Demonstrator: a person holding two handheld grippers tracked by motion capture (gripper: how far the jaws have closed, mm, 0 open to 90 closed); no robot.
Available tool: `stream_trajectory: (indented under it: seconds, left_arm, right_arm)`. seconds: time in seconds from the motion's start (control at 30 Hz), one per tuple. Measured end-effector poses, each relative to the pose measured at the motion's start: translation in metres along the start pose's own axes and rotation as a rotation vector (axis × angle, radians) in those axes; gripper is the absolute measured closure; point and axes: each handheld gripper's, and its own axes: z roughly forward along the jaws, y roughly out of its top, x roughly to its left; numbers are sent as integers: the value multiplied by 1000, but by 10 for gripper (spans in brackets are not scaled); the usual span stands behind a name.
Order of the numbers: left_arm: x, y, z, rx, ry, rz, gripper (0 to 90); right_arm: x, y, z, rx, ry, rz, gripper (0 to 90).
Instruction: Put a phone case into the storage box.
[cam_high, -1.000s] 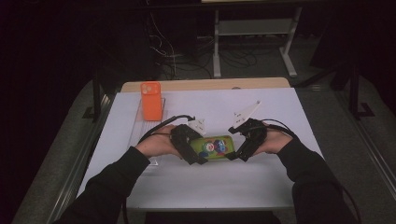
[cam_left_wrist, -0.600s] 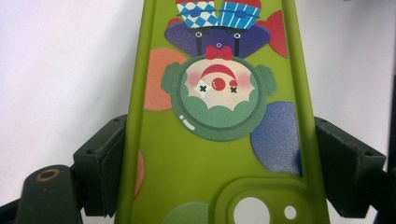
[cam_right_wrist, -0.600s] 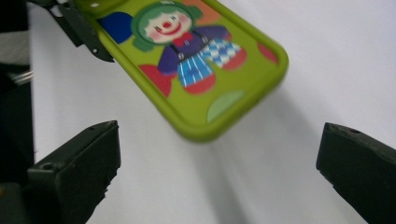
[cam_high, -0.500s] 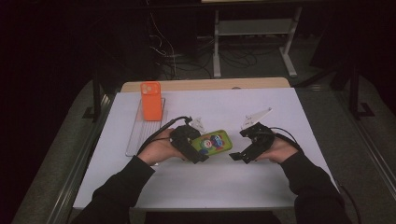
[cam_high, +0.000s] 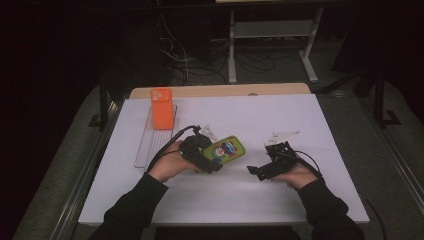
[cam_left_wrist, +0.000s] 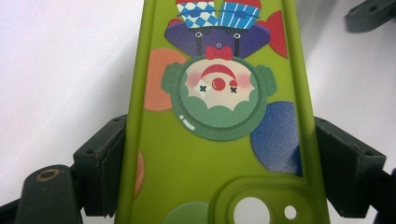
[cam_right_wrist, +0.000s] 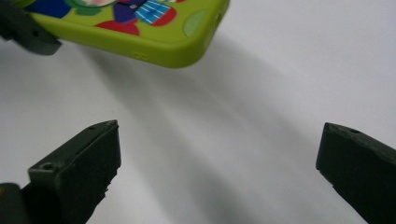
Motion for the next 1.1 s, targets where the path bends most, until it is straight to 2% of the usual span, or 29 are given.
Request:
stream_trajectory:
  seconds: [0.17,0.33,0.37,0.5,0.6,0.67,0.7,0.77,0.83,0.97,1.03,1.1]
  left_arm:
    - [0,-3,1,6,3,-9,154]
    - [0,-5,3,5,1,-20,154]
    - [-1,-5,4,2,0,-22,154]
    - [0,-4,1,4,-5,-13,154]
    - [1,-5,0,-1,-6,-18,154]
    - [1,-5,0,0,-7,-19,154]
    - [1,-5,0,0,-7,-18,154]
    - [0,-5,0,-10,-4,-27,154]
    - [1,-5,0,-2,-6,-15,154]
    - [1,-5,0,-1,-6,-14,154]
    - [1,-5,0,0,-8,-12,154]
    - [1,-5,0,0,-7,-12,154]
  right_arm:
    - [6,-8,11,-36,-39,19,0]
    - [9,-8,17,-15,-44,-6,0]
    - [10,-8,17,-18,-41,3,0]
    - [14,-7,17,-24,-60,-32,0]
    - [18,-6,17,-26,-87,-77,0]
    - [19,-5,16,-31,-128,-148,0]
    - [20,-5,16,-39,-136,-162,0]
    - [21,-5,17,-39,-149,-183,0]
    - [22,-5,17,-40,-165,-201,0]
    - [24,-6,16,-48,-190,-235,0]
    - [26,-6,16,-55,-204,-237,0]
    - [27,-6,15,-62,-227,-271,0]
